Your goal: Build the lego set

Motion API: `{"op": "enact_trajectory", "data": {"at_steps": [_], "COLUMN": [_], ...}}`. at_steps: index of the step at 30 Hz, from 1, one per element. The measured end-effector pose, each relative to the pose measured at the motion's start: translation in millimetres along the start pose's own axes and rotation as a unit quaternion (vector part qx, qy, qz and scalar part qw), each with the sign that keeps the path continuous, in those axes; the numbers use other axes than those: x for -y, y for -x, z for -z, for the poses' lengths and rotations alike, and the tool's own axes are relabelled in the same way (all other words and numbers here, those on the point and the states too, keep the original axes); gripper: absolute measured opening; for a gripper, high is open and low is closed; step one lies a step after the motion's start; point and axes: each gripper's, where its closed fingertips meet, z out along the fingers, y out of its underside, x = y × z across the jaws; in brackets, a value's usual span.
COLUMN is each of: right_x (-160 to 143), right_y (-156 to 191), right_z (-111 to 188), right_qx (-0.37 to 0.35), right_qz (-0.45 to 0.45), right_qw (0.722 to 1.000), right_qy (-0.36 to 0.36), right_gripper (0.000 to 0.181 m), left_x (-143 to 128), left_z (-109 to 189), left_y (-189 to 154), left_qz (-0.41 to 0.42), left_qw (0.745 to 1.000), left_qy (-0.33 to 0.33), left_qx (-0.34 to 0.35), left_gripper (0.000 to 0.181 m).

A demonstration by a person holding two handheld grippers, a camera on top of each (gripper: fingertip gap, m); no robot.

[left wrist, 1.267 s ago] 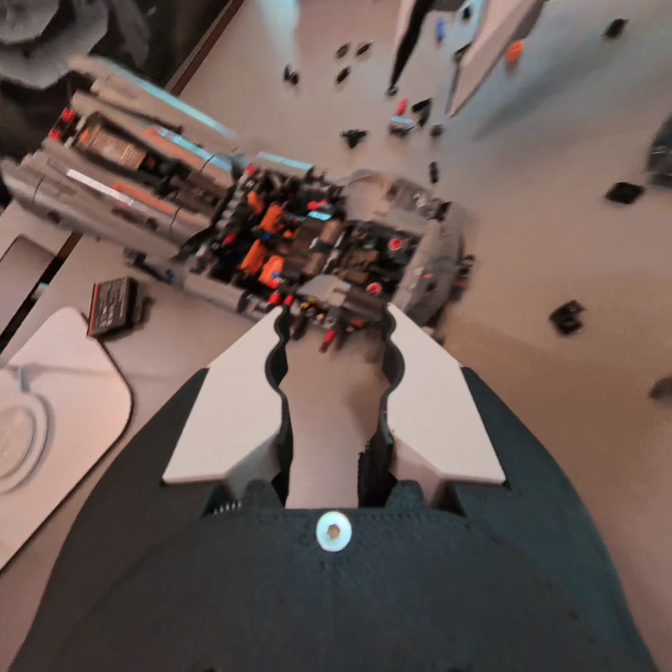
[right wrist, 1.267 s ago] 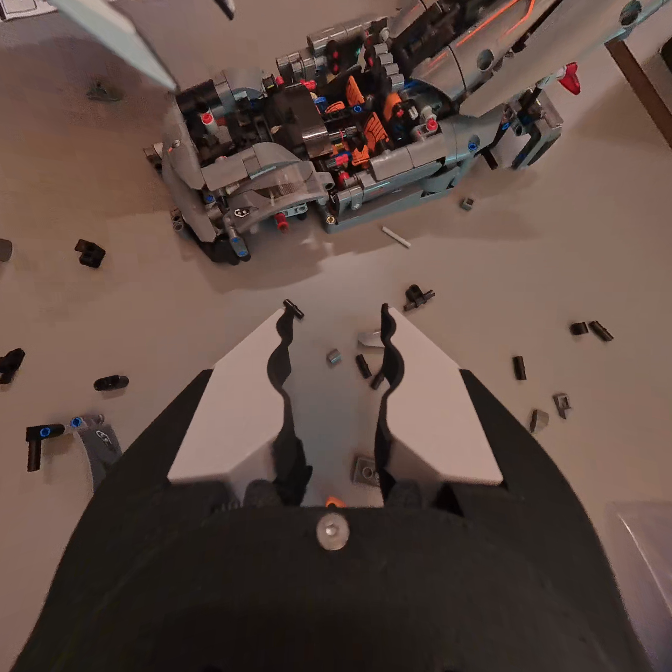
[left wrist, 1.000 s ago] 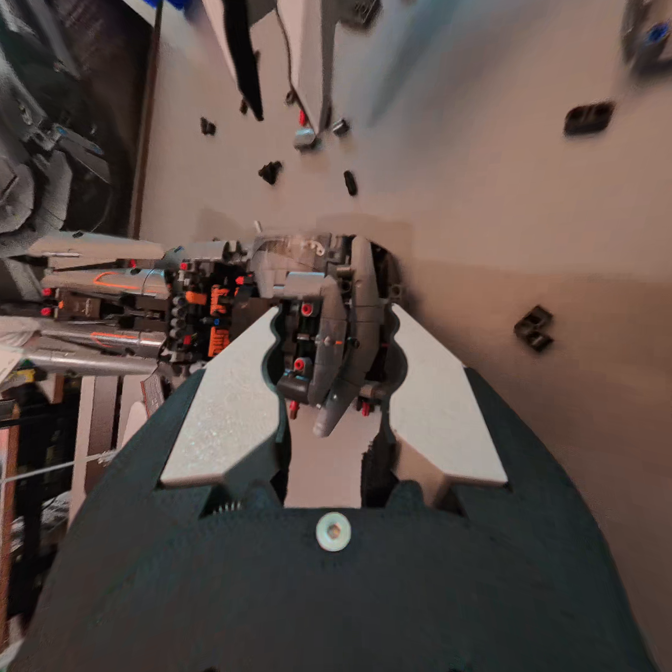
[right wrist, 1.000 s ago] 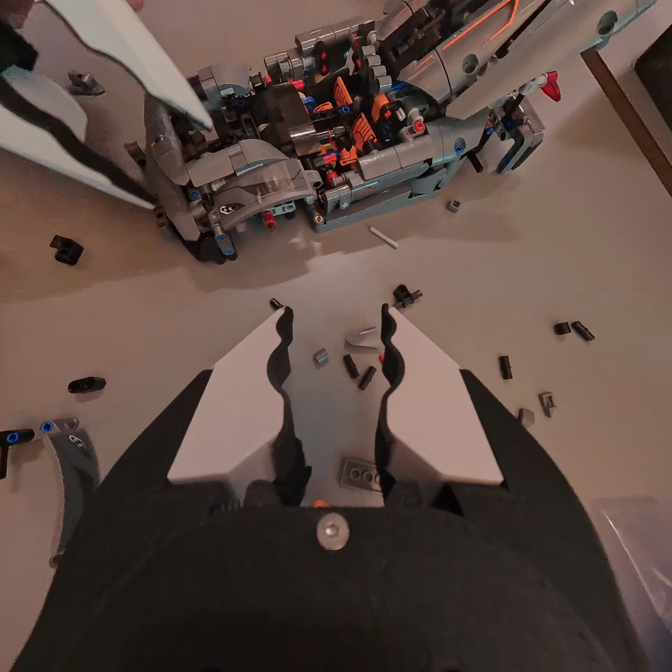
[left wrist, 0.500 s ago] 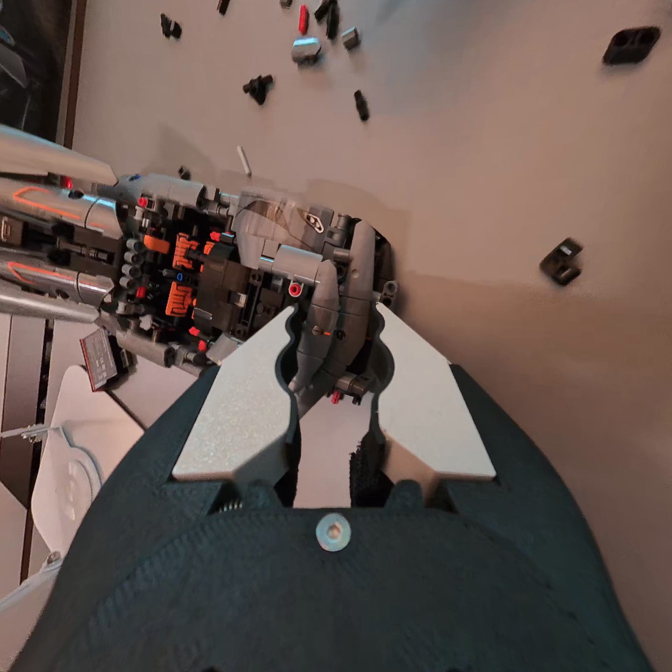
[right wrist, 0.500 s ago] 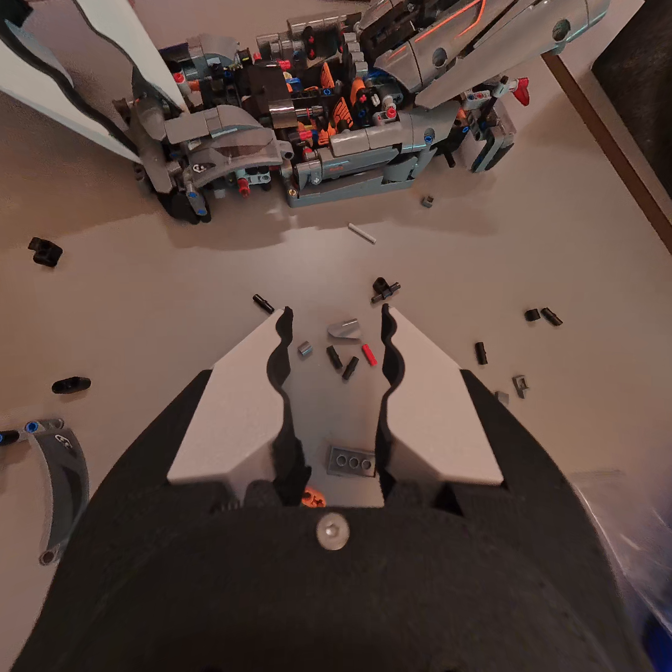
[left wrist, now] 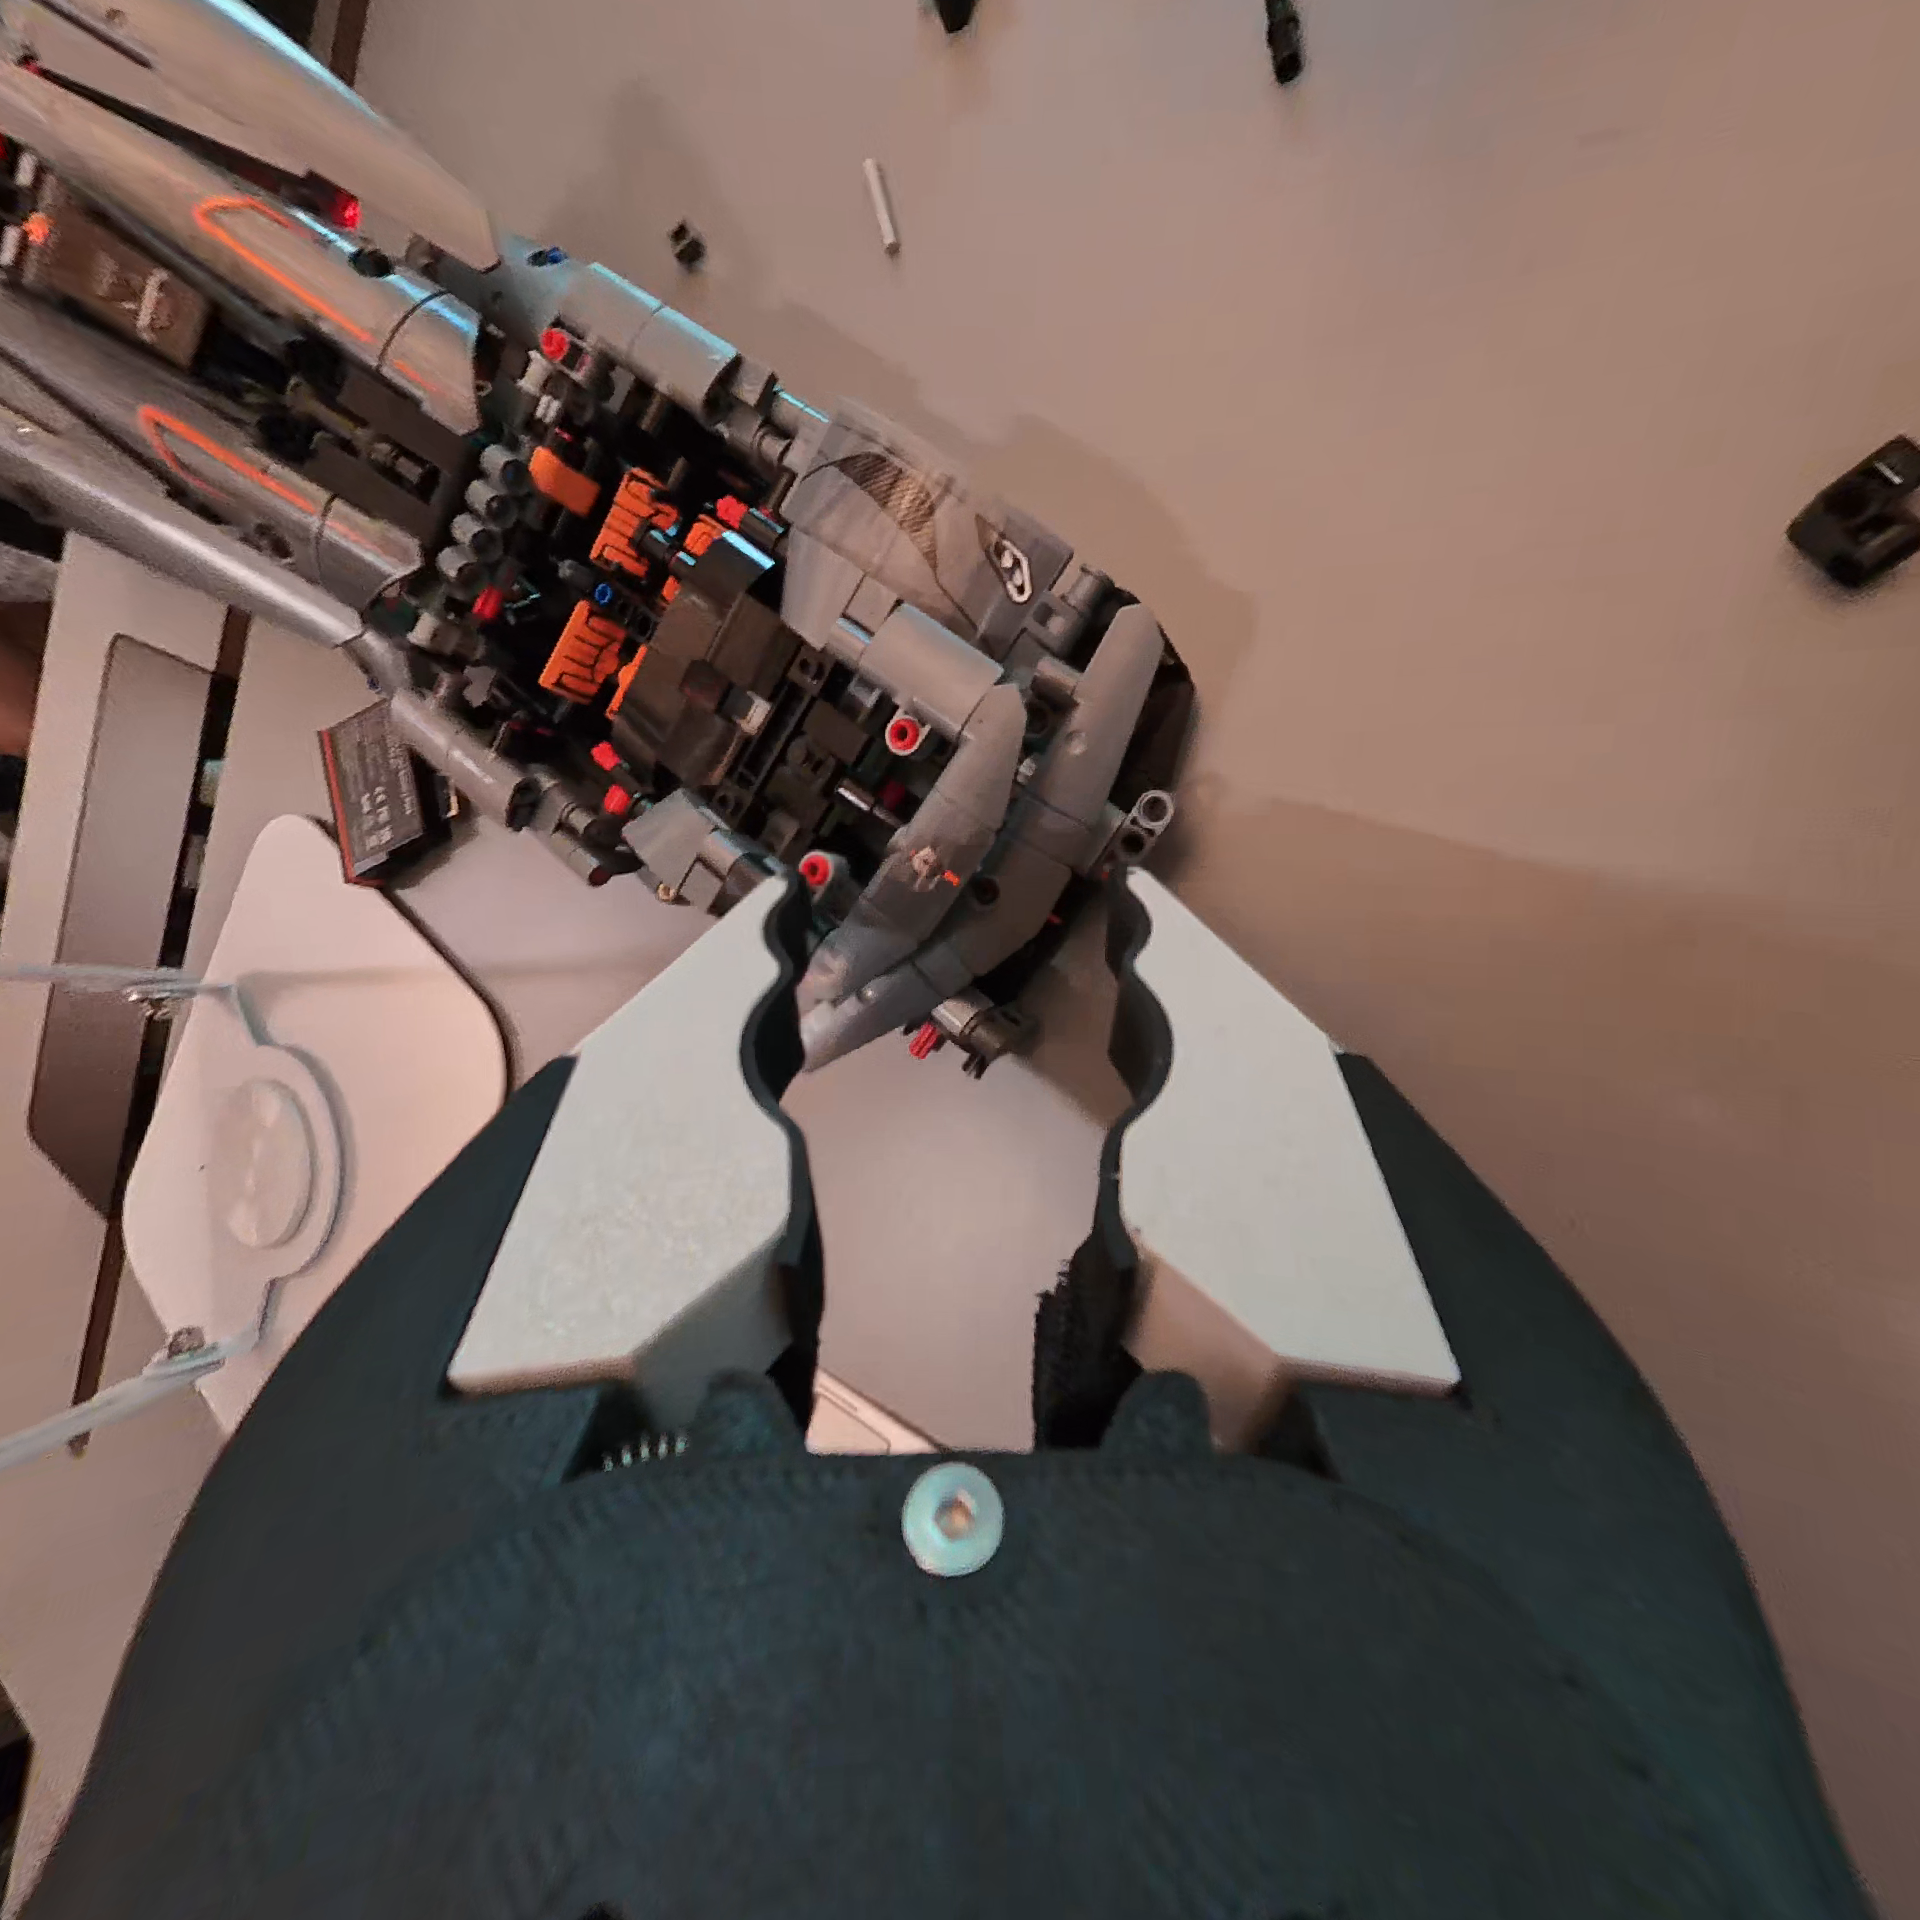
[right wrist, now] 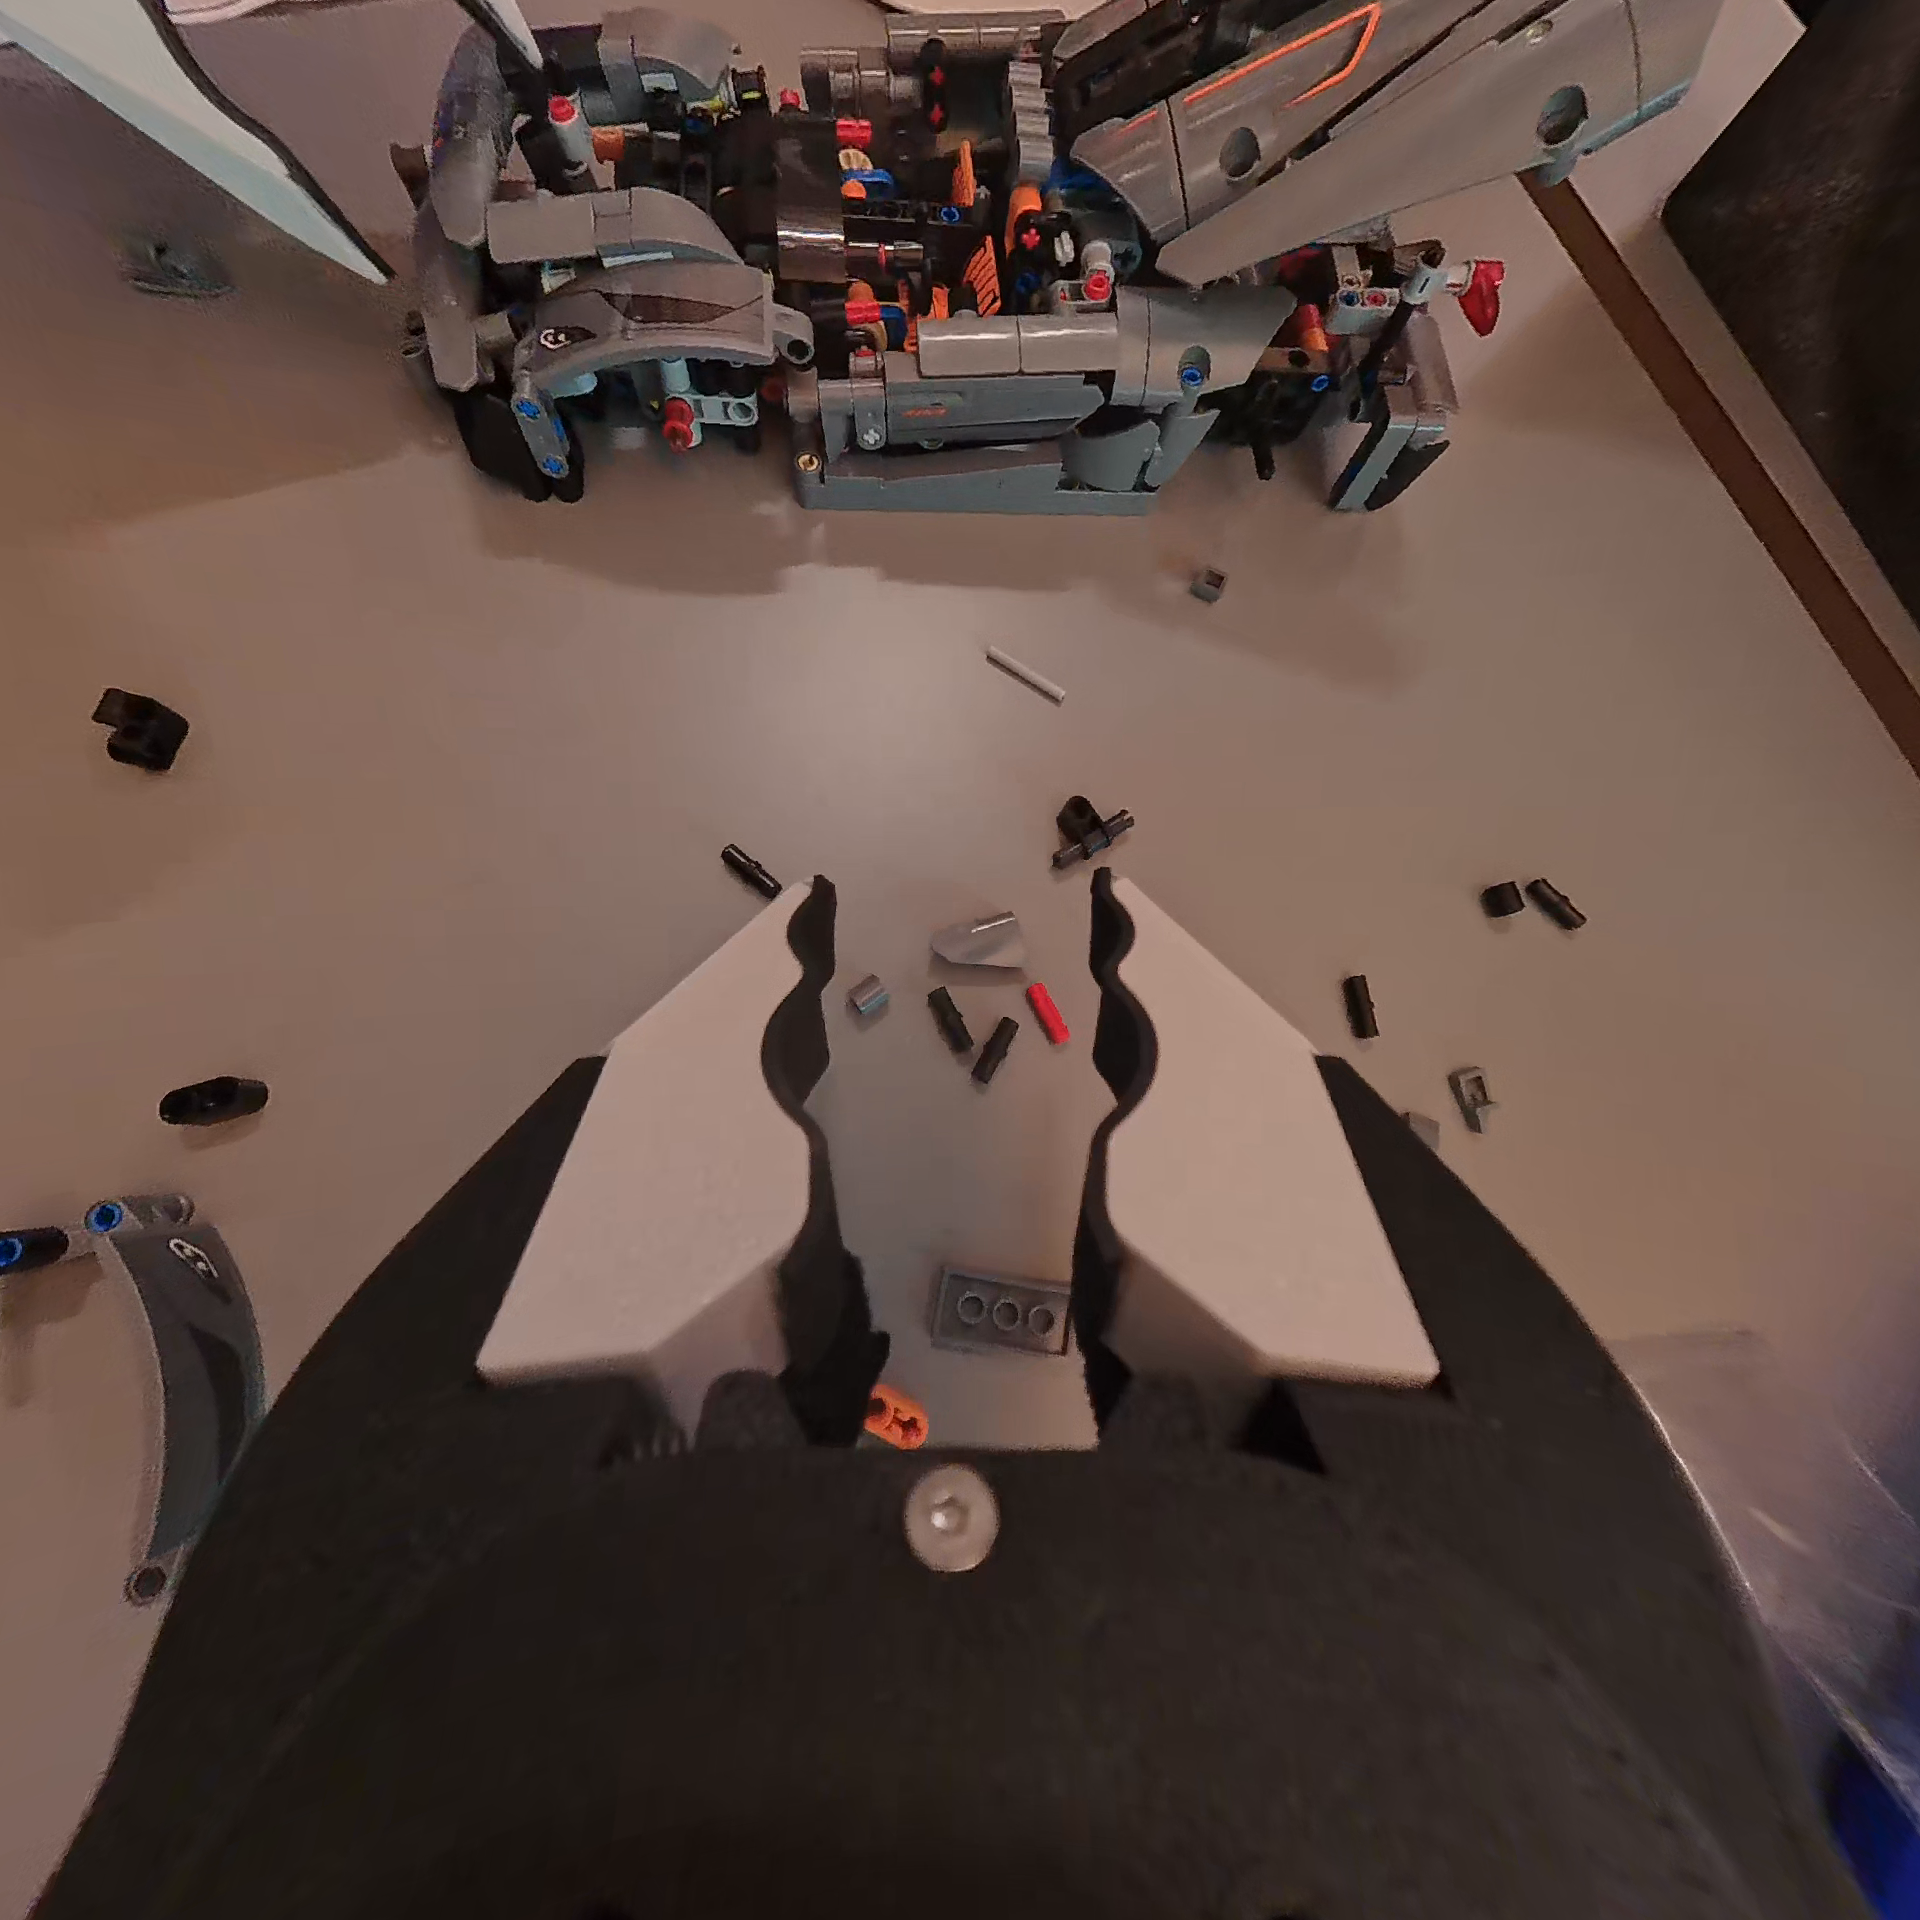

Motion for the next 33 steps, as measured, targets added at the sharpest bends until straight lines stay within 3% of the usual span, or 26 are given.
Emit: {"op": "enact_trajectory", "data": {"at_steps": [13, 17, 19, 22, 25, 29, 31, 33], "right_x": [2, 4, 5, 6, 5, 4, 5, 8], "right_y": [-1, -6, -8, -8, -7, -9, -9, -7], "right_z": [3, 9, 11, 11, 9, 9, 10, 11], "right_qx": [-0.002, -0.009, -0.011, -0.011, -0.010, -0.010, -0.009, -0.006], "right_qz": [0.000, -0.009, -0.016, -0.017, -0.015, -0.019, -0.020, -0.019], "right_qw": [1.000, 1.000, 1.000, 1.000, 1.000, 1.000, 0.999, 0.999], "right_qy": [-0.005, -0.015, -0.020, -0.022, -0.019, -0.020, -0.024, -0.028], "right_gripper": [0.048, 0.048, 0.048, 0.048, 0.048, 0.047, 0.047, 0.046], "left_x": [-20, -7, 12, 44, 61, 60, 59, 59], "left_z": [9, 12, 15, 8, -16, -45, -48, -47], "left_y": [8, 15, 20, 24, 21, 11, 16, 16], "left_qz": [0.050, 0.066, 0.091, 0.124, 0.139, 0.144, 0.134, 0.138], "left_qw": [0.998, 0.997, 0.994, 0.989, 0.989, 0.988, 0.988, 0.988], "left_qy": [0.008, -0.007, -0.032, -0.052, -0.017, 0.038, 0.047, 0.044], "left_qx": [0.032, 0.050, 0.054, 0.057, 0.051, 0.033, 0.056, 0.057], "left_gripper": [0.067, 0.078, 0.081, 0.074, 0.067, 0.051, 0.038, 0.037]}}
